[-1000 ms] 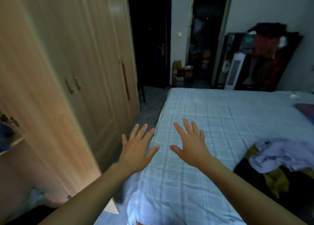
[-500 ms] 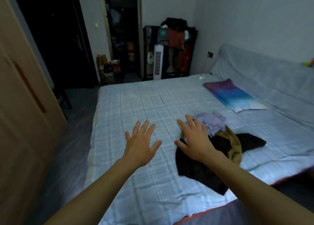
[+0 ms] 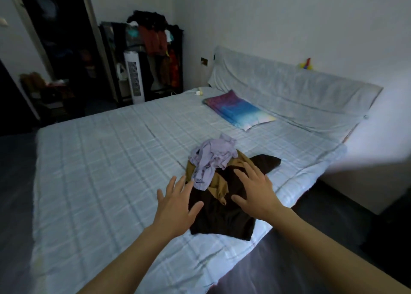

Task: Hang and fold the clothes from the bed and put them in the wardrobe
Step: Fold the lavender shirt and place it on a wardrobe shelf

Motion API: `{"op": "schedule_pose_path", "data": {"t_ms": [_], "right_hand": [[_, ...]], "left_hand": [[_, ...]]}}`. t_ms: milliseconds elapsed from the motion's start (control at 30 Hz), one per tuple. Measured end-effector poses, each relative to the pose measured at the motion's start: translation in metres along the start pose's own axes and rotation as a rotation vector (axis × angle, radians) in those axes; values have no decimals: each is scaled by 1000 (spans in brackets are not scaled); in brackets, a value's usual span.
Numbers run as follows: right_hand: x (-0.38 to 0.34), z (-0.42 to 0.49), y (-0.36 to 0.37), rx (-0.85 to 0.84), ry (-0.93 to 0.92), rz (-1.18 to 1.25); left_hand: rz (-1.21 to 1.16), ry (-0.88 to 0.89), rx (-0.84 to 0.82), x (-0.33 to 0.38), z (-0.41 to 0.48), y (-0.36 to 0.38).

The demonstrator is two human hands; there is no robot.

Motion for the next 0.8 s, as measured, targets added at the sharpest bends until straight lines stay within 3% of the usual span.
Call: {"op": "schedule_pose_path", "data": {"t_ms": [333,467,800], "right_hand": [[117,74,-6,53,-7,133],[152,101,2,-3,-20,149],[191,162,31,-66,-19,251]], "left_hand": [[87,-14,5,87,110,17],[96,-24,-51,117,139,39],[61,-56,-84,111,222,50]]}}
Point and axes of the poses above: each hand's wrist, its own z-axis towards the middle knuckle, its own y-axis out of the palm, x = y × z, the point moved 4 cm from there along z, towards the middle knuckle, and after that the axes turned 5 degrees about z, right-handed, at the moved point
